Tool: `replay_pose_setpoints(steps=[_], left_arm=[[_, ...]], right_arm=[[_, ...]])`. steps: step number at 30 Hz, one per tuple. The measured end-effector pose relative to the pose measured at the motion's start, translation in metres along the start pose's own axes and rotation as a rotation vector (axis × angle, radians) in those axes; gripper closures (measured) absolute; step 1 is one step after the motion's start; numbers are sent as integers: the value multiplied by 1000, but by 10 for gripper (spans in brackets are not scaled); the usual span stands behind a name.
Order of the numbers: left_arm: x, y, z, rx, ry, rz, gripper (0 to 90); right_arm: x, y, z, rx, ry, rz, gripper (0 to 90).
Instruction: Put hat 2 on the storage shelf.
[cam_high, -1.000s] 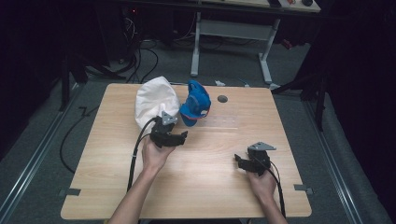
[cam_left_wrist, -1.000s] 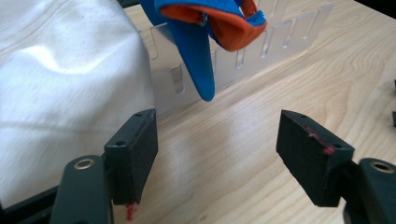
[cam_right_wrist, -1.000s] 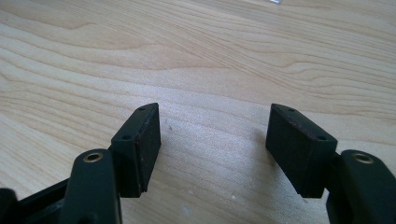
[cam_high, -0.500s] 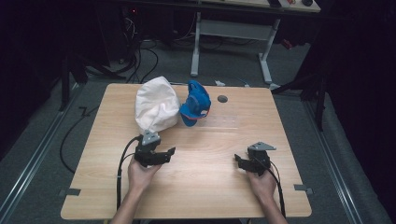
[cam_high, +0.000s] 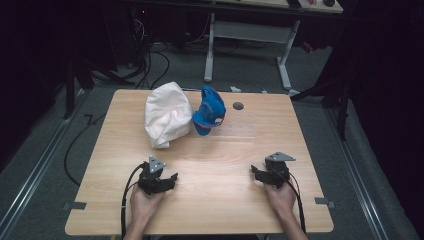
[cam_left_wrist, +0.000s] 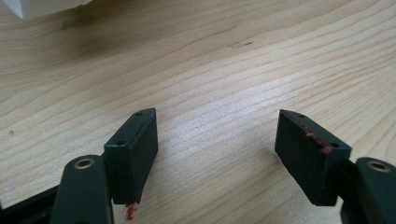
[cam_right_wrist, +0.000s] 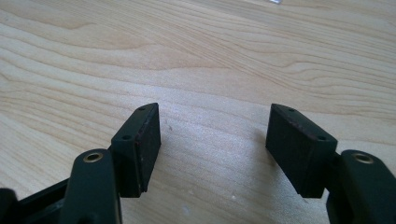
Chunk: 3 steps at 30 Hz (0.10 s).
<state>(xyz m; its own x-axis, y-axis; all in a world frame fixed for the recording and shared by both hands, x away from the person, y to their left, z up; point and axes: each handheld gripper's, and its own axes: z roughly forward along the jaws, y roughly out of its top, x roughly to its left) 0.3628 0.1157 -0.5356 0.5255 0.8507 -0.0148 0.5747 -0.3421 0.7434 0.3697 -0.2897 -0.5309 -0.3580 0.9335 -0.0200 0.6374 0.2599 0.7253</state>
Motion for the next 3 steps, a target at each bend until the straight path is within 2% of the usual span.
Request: replay_pose_setpoints(steps=[3], left_arm=[[-1,0,0,0,8,-8,304]], right_arm=[[0,0,0,0,0,0,354]])
